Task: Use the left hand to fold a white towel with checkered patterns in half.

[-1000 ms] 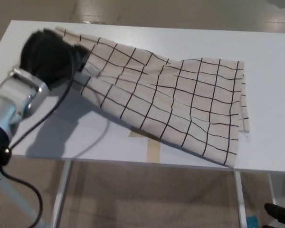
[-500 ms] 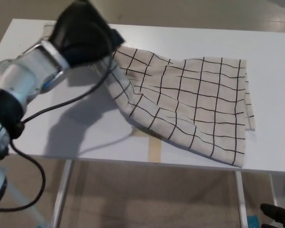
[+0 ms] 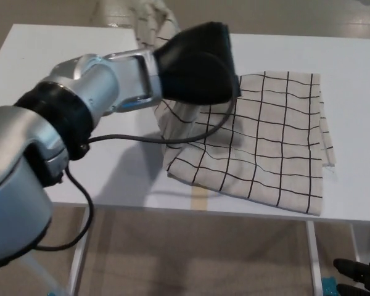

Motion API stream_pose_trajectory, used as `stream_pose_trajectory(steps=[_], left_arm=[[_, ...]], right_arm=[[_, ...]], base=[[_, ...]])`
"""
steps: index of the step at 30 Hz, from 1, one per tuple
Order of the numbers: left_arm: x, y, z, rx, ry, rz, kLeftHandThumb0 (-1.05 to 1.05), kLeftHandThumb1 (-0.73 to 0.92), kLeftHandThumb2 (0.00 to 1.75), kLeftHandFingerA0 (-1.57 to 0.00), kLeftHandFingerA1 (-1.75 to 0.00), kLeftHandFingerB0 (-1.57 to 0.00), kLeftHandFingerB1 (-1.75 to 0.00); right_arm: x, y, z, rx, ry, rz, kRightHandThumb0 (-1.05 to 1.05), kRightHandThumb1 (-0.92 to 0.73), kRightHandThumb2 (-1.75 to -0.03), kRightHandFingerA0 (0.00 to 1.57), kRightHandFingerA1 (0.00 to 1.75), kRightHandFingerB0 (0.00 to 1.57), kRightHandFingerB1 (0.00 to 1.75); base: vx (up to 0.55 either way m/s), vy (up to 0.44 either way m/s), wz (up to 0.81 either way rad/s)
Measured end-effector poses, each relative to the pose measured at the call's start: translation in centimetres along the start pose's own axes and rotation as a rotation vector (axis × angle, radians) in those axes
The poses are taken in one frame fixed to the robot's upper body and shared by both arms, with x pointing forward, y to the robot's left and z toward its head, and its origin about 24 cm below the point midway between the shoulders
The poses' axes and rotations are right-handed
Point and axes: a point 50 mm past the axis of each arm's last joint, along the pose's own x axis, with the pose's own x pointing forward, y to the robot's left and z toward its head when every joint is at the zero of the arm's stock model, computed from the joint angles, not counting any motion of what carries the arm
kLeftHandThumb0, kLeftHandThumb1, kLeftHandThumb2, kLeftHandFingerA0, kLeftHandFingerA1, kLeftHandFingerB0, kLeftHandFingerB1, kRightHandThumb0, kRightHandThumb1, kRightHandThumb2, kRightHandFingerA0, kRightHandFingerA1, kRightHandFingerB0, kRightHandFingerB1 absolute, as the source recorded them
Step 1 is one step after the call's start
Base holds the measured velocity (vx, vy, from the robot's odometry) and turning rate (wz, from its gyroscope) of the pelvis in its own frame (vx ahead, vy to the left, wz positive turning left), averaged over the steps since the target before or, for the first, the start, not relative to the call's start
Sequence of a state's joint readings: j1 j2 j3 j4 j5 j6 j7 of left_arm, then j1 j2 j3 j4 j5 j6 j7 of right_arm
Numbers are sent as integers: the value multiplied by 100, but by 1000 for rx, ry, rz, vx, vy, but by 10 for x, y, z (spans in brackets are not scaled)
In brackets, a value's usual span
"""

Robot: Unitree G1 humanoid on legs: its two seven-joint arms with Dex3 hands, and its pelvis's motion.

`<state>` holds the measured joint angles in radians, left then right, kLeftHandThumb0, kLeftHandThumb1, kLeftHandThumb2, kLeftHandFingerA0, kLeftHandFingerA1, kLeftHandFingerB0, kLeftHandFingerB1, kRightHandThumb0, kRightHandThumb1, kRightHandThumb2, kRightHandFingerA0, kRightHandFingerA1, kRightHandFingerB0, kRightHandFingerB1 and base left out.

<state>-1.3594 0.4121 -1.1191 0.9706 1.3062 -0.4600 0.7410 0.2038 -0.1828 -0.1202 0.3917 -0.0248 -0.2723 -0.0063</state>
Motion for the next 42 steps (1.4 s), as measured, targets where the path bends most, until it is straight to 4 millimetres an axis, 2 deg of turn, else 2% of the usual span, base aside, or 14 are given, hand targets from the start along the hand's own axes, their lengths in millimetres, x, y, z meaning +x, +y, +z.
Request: stream_pose_trajectory(steps=[3, 8, 10, 13, 14, 23, 24, 25, 26, 27, 28, 30, 31, 42], left_arm=[[7, 5, 2, 7, -29, 15, -38, 47, 54, -87, -175, -91, -142], [18, 13, 5, 10, -61, 43, -34, 49, 56, -87, -175, -89, -145], [26, 17, 7, 17, -81, 57, -39, 35, 71, -123, -150, -98, -132], [39, 26, 14, 23, -116, 89, -40, 34, 70, -123, -152, -98, -134], [46, 29, 20, 19, -137, 105, -32, 49, 55, -91, -175, -87, -153], [70, 31, 73, -58, -249, 169, -36, 48, 55, -94, -175, -88, -155], [72, 28, 90, -93, -275, 172, -42, 35, 72, -127, -152, -101, -131], [73, 27, 95, -107, -281, 173, -42, 35, 72, -127, -152, -101, -131], [73, 27, 99, -117, -284, 174, -36, 48, 57, -91, -165, -97, -106], [74, 25, 108, -145, -289, 173, -42, 48, 55, -76, -98, -78, -56], [75, 24, 109, -151, -289, 172, -42, 48, 55, -76, -98, -78, -56], [75, 22, 120, -194, -290, 156, -86, 50, 85, 0, 0, 0, -2], [75, 20, 122, -204, -288, 136, -87, 56, 58, 0, 0, 0, 0], [80, 22, 125, -233, -259, 39, -103, 60, 62, 0, 0, 0, -1]], right_arm=[[1, 0, 2, -1, -7, 0, -32, -53, -56, 54, 56, 70, 48], [1, -1, 2, 0, -5, -2, -32, -54, -56, 54, 56, 70, 48], [1, -1, 2, 0, -1, -3, -32, -54, -56, 54, 57, 71, 48], [1, -1, 2, -1, 5, -3, -32, -53, -56, 54, 57, 71, 49], [1, -1, 2, -1, 4, -3, -32, -53, -56, 53, 56, 72, 48], [2, -1, 6, -3, -7, 0, -33, -53, -56, 52, 55, 71, 49], [3, 0, 8, -4, -14, 3, -32, -53, -56, 53, 55, 70, 49], [3, 0, 9, -4, -14, 3, -32, -53, -56, 53, 55, 70, 49], [4, 0, 9, -5, -13, 4, -32, -53, -56, 52, 55, 70, 49], [4, 1, 9, -5, -9, 5, -32, -53, -56, 52, 55, 69, 49], [4, 1, 9, -6, -8, 6, -32, -53, -56, 52, 55, 69, 49], [5, 1, 9, -8, 0, 10, -31, -52, -55, 51, 55, 63, 48], [6, 2, 9, -8, 2, 11, -31, -52, -55, 51, 55, 61, 48], [10, 3, 13, -7, -3, 15, -26, -53, -55, 49, 54, 60, 48]], base=[[0, 0, 0], [0, 0, 0], [0, 0, 0], [0, 0, 0], [0, 0, 0], [0, 0, 0], [0, 0, 0], [0, 0, 0], [0, 0, 0], [0, 0, 0], [0, 0, 0], [0, 0, 0], [0, 0, 0], [0, 0, 0]])
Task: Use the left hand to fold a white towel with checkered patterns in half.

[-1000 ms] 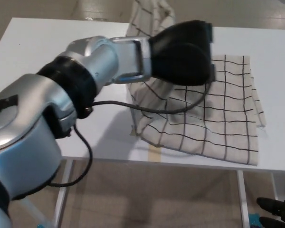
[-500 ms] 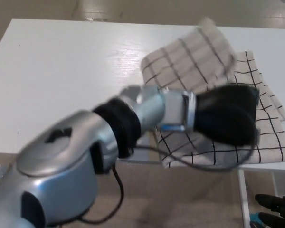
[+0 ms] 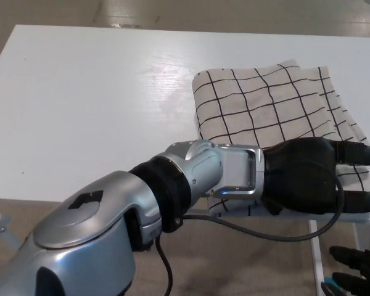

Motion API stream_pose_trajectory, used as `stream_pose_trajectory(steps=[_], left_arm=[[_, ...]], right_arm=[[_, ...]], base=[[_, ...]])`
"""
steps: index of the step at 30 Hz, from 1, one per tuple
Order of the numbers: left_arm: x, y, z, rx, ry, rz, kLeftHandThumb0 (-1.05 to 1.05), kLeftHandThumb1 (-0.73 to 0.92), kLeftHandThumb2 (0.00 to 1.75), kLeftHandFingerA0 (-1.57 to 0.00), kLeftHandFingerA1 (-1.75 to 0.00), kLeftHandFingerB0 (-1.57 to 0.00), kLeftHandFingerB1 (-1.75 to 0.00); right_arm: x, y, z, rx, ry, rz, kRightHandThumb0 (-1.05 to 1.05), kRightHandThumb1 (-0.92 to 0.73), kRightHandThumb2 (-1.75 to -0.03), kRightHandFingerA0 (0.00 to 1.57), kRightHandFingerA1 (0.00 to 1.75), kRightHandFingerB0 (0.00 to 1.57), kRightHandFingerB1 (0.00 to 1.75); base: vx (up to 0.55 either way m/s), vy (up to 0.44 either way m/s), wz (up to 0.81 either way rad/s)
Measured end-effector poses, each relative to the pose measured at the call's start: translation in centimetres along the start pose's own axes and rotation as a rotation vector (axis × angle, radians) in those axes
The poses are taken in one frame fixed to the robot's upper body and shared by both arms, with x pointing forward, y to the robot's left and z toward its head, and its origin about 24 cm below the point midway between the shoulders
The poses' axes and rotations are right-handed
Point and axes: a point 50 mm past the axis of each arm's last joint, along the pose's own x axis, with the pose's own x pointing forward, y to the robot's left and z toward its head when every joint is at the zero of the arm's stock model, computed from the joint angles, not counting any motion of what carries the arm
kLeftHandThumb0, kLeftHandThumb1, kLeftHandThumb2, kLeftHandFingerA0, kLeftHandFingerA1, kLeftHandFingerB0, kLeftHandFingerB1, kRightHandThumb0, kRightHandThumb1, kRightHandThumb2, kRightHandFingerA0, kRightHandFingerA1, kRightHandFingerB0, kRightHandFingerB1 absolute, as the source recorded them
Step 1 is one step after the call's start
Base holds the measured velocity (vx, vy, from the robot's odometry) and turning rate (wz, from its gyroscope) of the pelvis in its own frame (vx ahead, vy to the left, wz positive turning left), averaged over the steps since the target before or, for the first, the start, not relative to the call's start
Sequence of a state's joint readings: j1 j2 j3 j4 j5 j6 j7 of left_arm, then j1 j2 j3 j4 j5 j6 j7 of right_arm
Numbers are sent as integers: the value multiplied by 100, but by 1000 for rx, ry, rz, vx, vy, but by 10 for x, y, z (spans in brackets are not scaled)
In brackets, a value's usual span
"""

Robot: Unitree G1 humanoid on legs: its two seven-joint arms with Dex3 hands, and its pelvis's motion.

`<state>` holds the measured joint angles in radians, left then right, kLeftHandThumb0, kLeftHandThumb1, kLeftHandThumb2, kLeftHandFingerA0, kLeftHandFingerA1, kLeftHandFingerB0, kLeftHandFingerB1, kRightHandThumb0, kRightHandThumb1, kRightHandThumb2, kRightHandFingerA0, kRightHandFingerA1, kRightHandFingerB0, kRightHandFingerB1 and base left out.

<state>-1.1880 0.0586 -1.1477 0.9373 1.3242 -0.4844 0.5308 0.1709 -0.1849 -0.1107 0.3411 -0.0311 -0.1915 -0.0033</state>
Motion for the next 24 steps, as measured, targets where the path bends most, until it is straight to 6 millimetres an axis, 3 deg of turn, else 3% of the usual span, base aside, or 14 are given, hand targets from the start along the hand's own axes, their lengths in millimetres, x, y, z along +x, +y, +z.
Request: stream_pose_trajectory(steps=[8, 10, 15, 23, 24], left_arm=[[3, 6, -6, -46, 50, -49, -101, 70, 62, 0, 0, 0, 0], [4, 11, -10, -61, 69, -42, -103, 64, 64, 0, 0, 0, -6], [6, 30, -22, -110, 133, 11, -102, 69, 62, 0, 0, 0, -5], [3, 70, -45, -181, 229, 157, -90, 51, 61, 0, 0, 0, -8], [3, 70, -45, -181, 229, 157, -70, 41, 79, 0, 0, 0, -12]], right_arm=[[3, 2, 3, 1, -4, 5, -27, -52, -56, 46, 55, 61, 48], [3, 2, 3, 1, -6, 6, -27, -52, -56, 45, 55, 60, 48], [5, 4, 5, 1, -13, 12, -27, -51, -55, 46, 54, 61, 47], [7, 5, 7, 1, -17, 16, -27, -52, -56, 45, 54, 61, 48], [7, 5, 7, 1, -17, 16, -27, -52, -55, 45, 54, 60, 48]], base=[[0, 0, 0], [0, 0, 0], [0, 0, 0], [0, 0, 0], [0, 0, 0]])
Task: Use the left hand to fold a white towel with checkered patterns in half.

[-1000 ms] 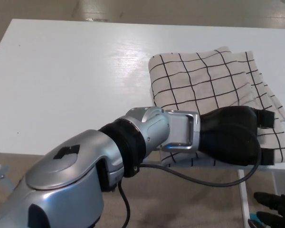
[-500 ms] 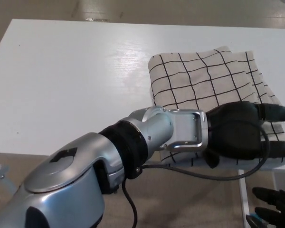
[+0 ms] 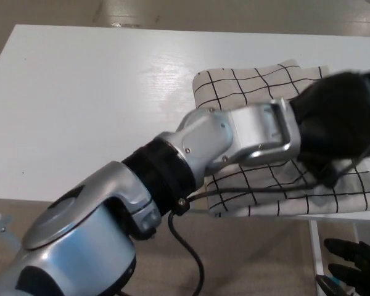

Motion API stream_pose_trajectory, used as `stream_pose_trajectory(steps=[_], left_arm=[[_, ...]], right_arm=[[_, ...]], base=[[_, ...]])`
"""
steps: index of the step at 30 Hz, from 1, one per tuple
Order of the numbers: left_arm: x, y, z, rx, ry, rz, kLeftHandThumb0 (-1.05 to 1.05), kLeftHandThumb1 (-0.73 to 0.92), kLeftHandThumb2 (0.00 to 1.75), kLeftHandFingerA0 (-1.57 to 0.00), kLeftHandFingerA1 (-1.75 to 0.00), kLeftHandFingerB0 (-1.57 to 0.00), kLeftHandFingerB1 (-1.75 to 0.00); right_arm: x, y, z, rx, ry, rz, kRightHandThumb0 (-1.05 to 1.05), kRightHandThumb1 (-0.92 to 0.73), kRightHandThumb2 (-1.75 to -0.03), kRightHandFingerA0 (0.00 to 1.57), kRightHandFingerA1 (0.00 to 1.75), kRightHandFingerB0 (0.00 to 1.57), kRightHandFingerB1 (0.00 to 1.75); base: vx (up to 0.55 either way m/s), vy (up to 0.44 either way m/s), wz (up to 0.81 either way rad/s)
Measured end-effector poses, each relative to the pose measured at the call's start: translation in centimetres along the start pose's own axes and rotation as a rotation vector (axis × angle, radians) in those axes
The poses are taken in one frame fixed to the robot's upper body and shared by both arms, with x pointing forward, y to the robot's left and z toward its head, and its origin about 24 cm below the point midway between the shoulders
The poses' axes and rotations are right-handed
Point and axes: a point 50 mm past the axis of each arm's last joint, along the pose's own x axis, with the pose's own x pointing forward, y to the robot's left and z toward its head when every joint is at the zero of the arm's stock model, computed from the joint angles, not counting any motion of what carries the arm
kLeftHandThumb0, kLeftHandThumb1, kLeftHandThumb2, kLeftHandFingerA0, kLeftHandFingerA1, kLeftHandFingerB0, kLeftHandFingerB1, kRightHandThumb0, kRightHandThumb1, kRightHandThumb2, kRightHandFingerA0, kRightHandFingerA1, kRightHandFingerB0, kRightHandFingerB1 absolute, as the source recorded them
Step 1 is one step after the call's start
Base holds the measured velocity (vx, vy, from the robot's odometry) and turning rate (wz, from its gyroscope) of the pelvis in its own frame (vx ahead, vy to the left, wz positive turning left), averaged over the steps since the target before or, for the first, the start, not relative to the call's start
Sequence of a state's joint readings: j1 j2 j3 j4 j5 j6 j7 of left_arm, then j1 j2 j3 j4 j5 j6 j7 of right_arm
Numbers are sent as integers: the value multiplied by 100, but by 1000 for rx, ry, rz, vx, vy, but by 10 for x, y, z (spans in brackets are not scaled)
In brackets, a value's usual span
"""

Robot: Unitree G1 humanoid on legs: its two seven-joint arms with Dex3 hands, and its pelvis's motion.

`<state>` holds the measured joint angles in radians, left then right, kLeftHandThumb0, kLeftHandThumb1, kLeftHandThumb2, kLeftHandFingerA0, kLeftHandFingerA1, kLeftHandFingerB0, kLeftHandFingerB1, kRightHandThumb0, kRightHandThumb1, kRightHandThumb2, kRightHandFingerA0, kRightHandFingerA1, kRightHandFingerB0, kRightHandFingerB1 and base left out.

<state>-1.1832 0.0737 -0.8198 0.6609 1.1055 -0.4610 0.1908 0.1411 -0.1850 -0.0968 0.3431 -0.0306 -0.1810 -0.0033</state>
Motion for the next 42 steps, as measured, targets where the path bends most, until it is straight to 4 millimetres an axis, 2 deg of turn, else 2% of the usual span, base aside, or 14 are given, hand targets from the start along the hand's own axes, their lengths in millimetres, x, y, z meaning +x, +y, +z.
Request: stream_pose_trajectory(steps=[8, 10, 13, 14, 15, 19, 21, 22, 33, 34, 36, 38, 39, 42], left_arm=[[-10, 43, -25, -66, 108, 143, -30, 26, 62, 0, -8, 0, -23], [-17, 53, -34, -75, 143, 177, -14, 34, 64, -2, -16, -2, -32], [-30, 63, -46, -89, 194, 213, -12, 35, 63, -3, -16, -3, -34], [-32, 65, -49, -93, 204, 221, -14, 35, 64, -5, -16, -4, -36], [-33, 65, -49, -94, 208, 223, -16, 41, 53, -2, -24, -7, -32], [-62, 71, -67, -139, 305, 273, -24, 39, 57, -11, -21, -11, -35], [-79, 69, -75, -168, 358, 285, -21, 40, 53, -10, -23, -13, -32], [-88, 66, -78, -185, 386, 288, -15, 34, 83, 0, -50, 0, -48], [-180, 24, -88, -404, 668, 249, -16, 34, 84, -2, -51, 0, -47], [-192, 17, -87, -436, 706, 239, -22, 41, 53, -10, -31, -20, -30], [-215, 5, -83, -497, 777, 212, -22, 41, 52, -10, -31, -20, -30], [-228, -3, -79, -537, 818, 196, -29, 36, 56, -12, -36, -17, -31], [-228, -3, -79, -537, 818, 196, -18, 29, 83, -8, -52, -6, -49], [-269, -25, -62, -666, 938, 144, -17, 27, 83, -15, -54, -13, -52]], right_arm=[[0, 0, 0, 0, 1, 2, -35, -41, -73, 42, 60, 56, 58], [0, 0, -1, -1, 3, 2, -35, -41, -73, 43, 60, 57, 58], [0, 0, -1, -2, 4, 2, -35, -41, -73, 43, 60, 57, 58], [0, 0, -1, -2, 4, 2, -27, -52, -55, 47, 54, 63, 48], [0, 0, -1, -2, 4, 2, -27, -52, -55, 48, 54, 64, 48], [-1, 0, -2, -2, 7, 2, -27, -51, -55, 48, 54, 64, 48], [-1, 0, -2, -2, 7, 2, -27, -51, -55, 48, 54, 64, 48], [-1, 0, -2, -2, 7, 2, -27, -51, -55, 48, 54, 64, 48], [-1, 0, -3, -3, 12, 3, -27, -52, -55, 47, 54, 63, 48], [-2, 0, -3, -3, 13, 3, -27, -52, -55, 47, 54, 63, 48], [-2, 0, -4, -3, 17, 3, -27, -52, -55, 47, 54, 63, 48], [-2, 0, -5, -3, 19, 3, -24, -52, -55, 47, 55, 64, 48], [-2, 0, -5, -3, 19, 3, -25, -52, -55, 48, 56, 64, 47], [-4, 0, -7, -4, 27, 3, -24, -52, -55, 48, 56, 63, 47]], base=[[0, 0, 0], [0, 0, 0], [0, 0, 0], [0, 0, 0], [0, 0, 0], [0, 0, 0], [0, 0, 0], [0, 0, 0], [0, 0, 0], [0, 0, 0], [0, 0, 0], [0, 0, 0], [0, 0, 0], [0, 0, 0]])
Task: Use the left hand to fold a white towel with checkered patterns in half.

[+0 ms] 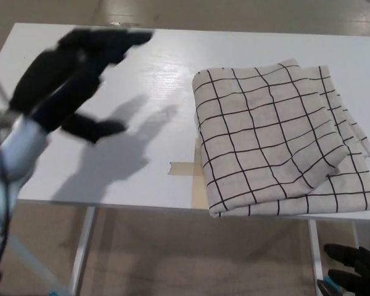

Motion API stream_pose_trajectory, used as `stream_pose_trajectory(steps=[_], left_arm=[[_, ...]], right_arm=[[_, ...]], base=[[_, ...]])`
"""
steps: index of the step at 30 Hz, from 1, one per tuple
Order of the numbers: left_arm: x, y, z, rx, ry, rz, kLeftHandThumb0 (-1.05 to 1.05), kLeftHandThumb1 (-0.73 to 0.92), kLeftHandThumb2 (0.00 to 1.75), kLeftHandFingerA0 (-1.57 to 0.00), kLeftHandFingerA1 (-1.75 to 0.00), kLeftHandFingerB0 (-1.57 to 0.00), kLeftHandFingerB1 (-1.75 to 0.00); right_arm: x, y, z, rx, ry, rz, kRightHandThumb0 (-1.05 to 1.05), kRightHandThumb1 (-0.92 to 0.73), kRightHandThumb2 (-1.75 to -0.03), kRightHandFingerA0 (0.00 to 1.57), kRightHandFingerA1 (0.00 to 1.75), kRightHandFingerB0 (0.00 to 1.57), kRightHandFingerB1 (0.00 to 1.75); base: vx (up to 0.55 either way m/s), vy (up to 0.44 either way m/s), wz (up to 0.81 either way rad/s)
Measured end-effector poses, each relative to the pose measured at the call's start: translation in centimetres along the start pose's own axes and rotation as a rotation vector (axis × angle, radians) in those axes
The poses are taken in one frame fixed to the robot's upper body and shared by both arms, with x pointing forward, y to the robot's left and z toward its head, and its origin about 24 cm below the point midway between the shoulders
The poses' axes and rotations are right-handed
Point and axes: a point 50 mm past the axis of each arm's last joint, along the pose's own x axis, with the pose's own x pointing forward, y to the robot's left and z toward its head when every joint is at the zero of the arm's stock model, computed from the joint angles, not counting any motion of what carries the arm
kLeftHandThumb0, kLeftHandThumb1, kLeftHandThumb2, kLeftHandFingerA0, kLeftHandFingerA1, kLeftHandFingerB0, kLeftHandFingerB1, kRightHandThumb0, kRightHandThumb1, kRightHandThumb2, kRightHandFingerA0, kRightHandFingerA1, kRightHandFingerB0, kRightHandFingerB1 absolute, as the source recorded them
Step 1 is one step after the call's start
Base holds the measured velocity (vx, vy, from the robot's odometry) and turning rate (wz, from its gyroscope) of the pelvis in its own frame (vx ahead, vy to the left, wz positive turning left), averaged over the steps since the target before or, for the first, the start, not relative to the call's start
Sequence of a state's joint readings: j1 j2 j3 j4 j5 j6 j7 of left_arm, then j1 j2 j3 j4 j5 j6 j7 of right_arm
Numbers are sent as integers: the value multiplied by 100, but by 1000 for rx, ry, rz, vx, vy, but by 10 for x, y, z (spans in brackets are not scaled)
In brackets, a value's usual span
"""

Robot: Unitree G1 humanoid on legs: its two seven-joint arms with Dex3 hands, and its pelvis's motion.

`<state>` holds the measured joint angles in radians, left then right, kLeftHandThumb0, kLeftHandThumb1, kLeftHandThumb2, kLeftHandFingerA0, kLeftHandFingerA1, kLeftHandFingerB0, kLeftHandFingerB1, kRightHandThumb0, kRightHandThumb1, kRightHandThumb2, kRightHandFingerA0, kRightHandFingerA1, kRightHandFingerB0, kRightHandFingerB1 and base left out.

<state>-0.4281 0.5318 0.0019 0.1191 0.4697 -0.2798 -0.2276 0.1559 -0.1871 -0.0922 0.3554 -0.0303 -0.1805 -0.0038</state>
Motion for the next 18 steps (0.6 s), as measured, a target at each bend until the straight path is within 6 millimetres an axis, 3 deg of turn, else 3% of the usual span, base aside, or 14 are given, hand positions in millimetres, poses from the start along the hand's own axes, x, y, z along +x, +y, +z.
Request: stream_pose_trajectory(steps=[1, 2, 3, 4, 5, 6, 7, 8, 18], left_arm=[[-11, -4, -9, -29, 42, -17, -17, 27, 83, -15, -54, -13, -52], [-16, -6, -13, -43, 62, -28, -39, 37, 58, -33, -43, -32, -36], [-23, -8, -18, -65, 89, -41, -30, 42, 53, -49, -44, -45, -35], [-31, -11, -22, -85, 115, -56, -30, 42, 53, -49, -44, -45, -35], [-40, -13, -28, -109, 145, -69, -33, 40, 53, -80, -54, -73, -45], [-49, -15, -33, -131, 175, -84, -33, 40, 53, -80, -54, -73, -45], [-59, -17, -39, -155, 212, -103, -36, 40, 53, -94, -58, -83, -49], [-64, -18, -42, -169, 229, -113, -45, 34, 70, -98, -72, -85, -62], [-118, -31, -66, -361, 413, -292, -58, 37, 70, -93, -65, -81, -59]], right_arm=[[-1, 0, -2, -1, 6, -1, -24, -52, -55, 48, 56, 63, 47], [-2, 0, -2, -1, 9, -1, -24, -52, -55, 48, 56, 63, 47], [-2, 0, -3, -1, 13, -1, -24, -52, -56, 48, 56, 63, 47], [-3, -1, -5, -1, 18, -1, -24, -52, -56, 48, 56, 63, 47], [-3, -1, -6, -2, 21, -1, -24, -52, -56, 48, 56, 63, 47], [-4, -1, -7, -2, 26, -1, -24, -52, -56, 48, 56, 63, 47], [-5, -1, -8, -2, 33, -1, -24, -52, -56, 48, 56, 63, 47], [-6, -1, -9, -2, 36, -2, -25, -52, -56, 47, 56, 63, 47], [-12, -1, -20, -4, 80, -2, -24, -52, -55, 46, 54, 62, 47]], base=[[0, 0, 0], [0, 0, 0], [0, 0, 0], [0, 0, 0], [0, 0, 0], [0, 0, 0], [0, 0, 0], [0, 0, 0], [0, 0, -1]])
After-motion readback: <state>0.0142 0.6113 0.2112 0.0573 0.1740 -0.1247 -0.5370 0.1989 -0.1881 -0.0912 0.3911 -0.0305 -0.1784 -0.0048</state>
